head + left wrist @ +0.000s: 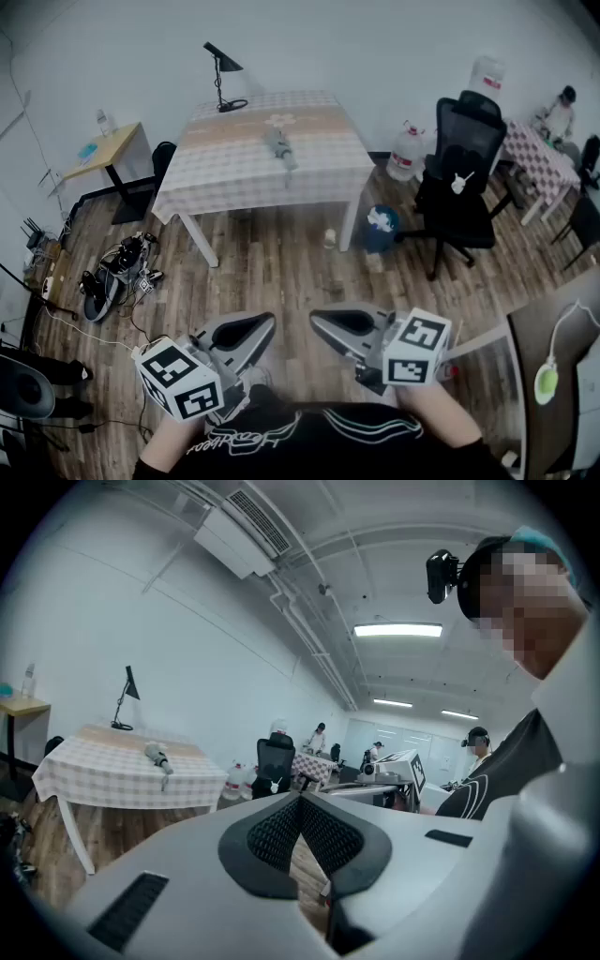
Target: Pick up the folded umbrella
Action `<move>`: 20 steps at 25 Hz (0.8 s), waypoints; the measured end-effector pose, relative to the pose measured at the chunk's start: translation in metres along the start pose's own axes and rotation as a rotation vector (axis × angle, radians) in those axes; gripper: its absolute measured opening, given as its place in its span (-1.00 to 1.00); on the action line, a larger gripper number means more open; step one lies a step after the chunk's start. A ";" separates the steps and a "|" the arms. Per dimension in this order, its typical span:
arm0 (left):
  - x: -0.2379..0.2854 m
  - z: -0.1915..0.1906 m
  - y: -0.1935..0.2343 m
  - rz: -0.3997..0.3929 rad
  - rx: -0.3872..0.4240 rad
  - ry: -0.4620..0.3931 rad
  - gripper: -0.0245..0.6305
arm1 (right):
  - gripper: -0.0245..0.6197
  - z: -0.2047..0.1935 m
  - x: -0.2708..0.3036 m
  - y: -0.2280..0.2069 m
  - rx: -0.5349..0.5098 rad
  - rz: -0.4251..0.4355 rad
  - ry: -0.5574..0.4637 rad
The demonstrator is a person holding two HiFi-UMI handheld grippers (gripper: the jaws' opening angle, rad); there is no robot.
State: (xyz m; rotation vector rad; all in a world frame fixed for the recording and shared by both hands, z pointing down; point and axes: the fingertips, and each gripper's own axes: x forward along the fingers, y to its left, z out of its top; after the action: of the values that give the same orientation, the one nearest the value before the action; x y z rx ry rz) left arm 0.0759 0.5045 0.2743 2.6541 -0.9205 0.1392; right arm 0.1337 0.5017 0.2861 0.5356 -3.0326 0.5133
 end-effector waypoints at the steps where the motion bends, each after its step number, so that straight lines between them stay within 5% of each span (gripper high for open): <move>1: 0.001 0.001 -0.001 0.000 0.004 0.002 -0.93 | -0.90 0.002 0.000 0.001 0.001 0.001 0.000; 20: 0.018 -0.005 0.049 0.038 -0.054 0.019 -0.93 | -0.89 -0.004 0.018 -0.058 0.137 -0.007 0.009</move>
State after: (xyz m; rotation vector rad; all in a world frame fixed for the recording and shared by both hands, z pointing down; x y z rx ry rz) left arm 0.0599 0.4592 0.2965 2.5828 -0.9552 0.1460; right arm 0.1363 0.4457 0.3100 0.5465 -3.0014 0.7248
